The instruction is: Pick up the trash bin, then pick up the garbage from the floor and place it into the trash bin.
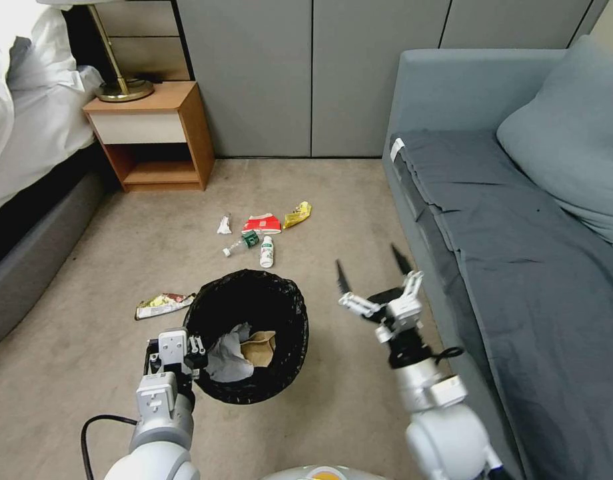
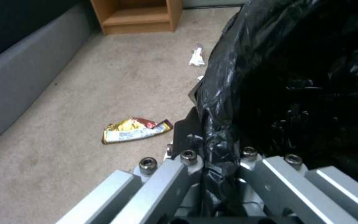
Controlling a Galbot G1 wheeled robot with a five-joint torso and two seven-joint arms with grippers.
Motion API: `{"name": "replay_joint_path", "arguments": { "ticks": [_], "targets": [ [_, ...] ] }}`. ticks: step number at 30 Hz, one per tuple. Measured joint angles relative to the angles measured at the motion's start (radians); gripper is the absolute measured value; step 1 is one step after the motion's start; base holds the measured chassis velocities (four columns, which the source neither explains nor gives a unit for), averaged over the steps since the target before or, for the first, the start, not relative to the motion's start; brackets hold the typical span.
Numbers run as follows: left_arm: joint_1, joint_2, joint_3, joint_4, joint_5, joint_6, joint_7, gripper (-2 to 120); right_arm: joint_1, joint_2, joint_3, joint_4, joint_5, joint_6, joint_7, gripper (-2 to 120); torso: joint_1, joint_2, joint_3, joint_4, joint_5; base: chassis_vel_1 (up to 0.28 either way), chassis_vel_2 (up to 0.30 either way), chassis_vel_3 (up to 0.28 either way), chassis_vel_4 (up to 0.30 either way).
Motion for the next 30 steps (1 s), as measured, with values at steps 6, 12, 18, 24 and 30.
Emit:
{"name": "replay_joint_path", "arguments": {
  "ticks": [6,12,18,24,30],
  "targets": [
    [-0.002,0.000,-0.001,0.000,-0.001,0.001,0.000,1,-0.012,0.003,0.049,-0.021,0.018,0.008,-0.003,100,0.000,0.000,0.000,-0.0001,-0.0003,0.000,0.000,0.000,0.000],
    [-0.004,0.000,-0.001,0.000,-0.002,0.001,-0.001,1,-0.024,0.017,0.050,-0.035,0.018,0.017,-0.003,100,0.000,0.000,0.000,-0.0001,-0.0003,0.000,0.000,0.000,0.000],
    [-0.008,0.000,0.000,0.000,-0.005,0.002,-0.001,1,-0.044,0.034,0.035,-0.042,0.011,0.027,-0.017,100,0.000,0.000,0.000,-0.0001,-0.0003,0.000,0.000,0.000,0.000],
    [-0.010,-0.001,0.002,0.001,-0.005,0.002,-0.001,1,-0.049,0.038,0.023,-0.053,0.002,0.043,-0.020,100,0.000,0.000,0.000,-0.0001,-0.0003,0.000,0.000,0.000,0.000],
    [-0.011,-0.001,0.002,0.000,-0.005,0.003,-0.001,1,-0.046,0.041,0.006,-0.062,-0.006,0.047,-0.022,100,0.000,0.000,0.000,0.0000,-0.0003,-0.029,0.030,0.026,-0.026]
  ]
}}
